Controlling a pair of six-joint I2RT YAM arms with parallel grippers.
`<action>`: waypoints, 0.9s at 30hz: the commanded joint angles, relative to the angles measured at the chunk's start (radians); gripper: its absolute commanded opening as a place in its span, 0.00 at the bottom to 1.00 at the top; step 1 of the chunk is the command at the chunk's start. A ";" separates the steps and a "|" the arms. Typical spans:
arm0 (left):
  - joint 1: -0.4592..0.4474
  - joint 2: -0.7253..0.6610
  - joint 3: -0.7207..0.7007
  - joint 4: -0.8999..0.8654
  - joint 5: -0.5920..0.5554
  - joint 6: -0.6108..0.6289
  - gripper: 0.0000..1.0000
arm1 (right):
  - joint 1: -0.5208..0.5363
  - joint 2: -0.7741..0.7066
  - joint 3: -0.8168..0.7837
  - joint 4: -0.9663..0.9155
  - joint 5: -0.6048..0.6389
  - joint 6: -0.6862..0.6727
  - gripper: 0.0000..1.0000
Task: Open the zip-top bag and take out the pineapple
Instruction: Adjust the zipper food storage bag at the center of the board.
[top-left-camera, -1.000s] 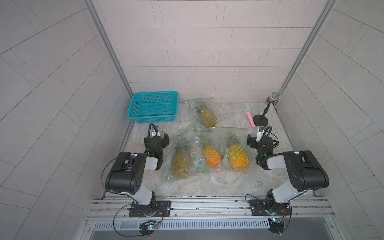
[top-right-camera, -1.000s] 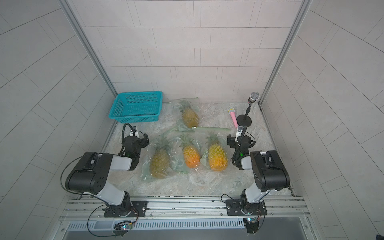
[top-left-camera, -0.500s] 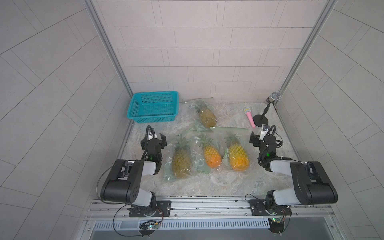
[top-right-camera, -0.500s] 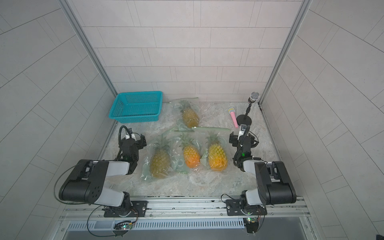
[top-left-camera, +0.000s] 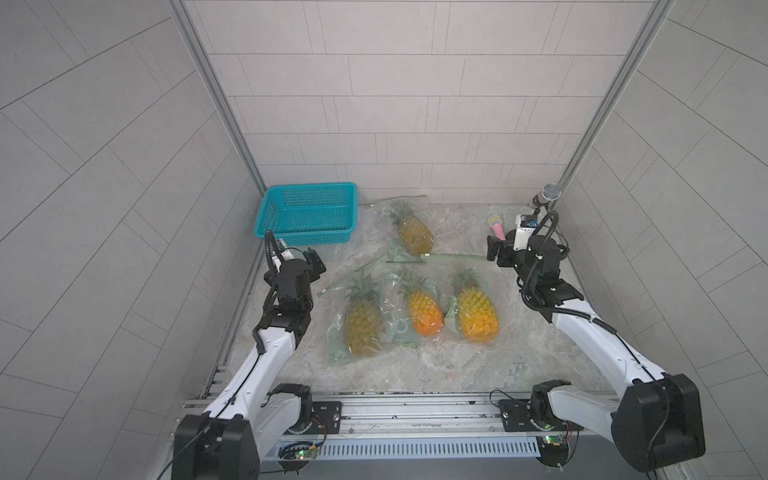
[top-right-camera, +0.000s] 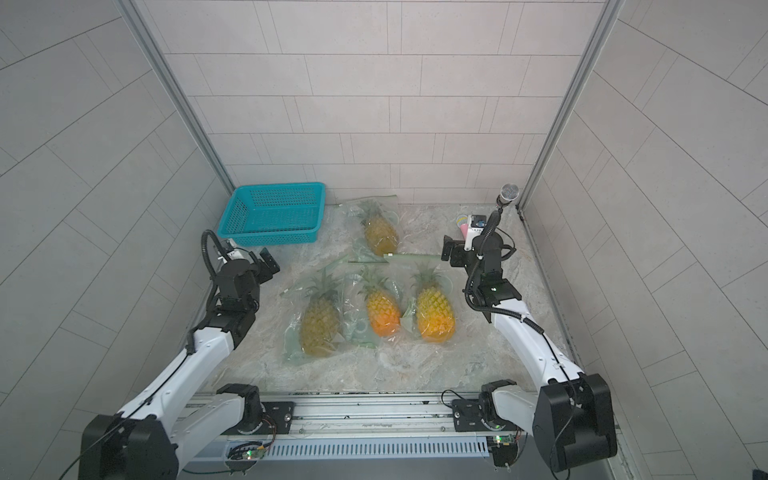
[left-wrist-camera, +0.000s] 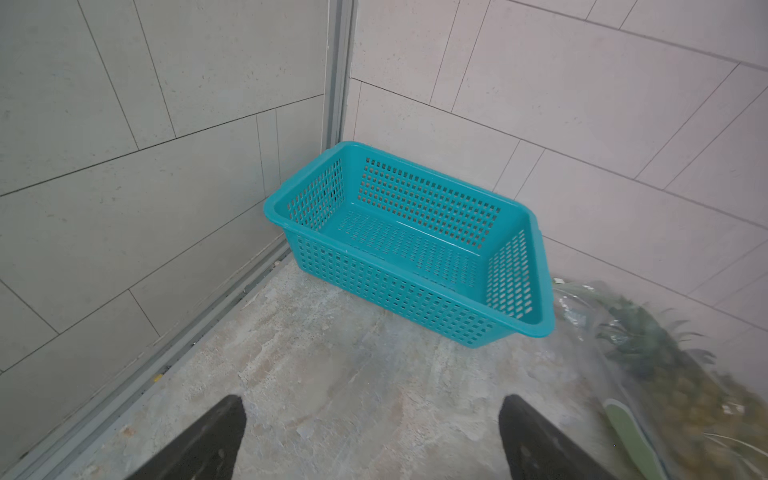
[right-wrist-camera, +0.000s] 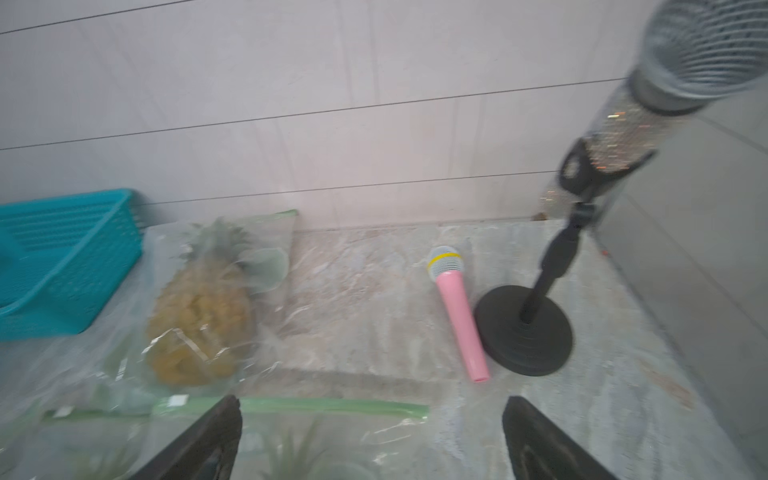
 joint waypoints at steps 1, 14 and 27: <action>-0.004 -0.072 0.082 -0.339 0.138 -0.123 1.00 | 0.076 0.087 0.099 -0.247 -0.138 0.009 1.00; -0.003 -0.088 0.266 -0.678 0.478 0.208 1.00 | 0.334 0.501 0.562 -0.637 -0.265 -0.053 0.75; -0.003 -0.096 0.252 -0.699 0.449 0.229 1.00 | 0.401 0.788 0.862 -0.836 -0.226 -0.046 0.61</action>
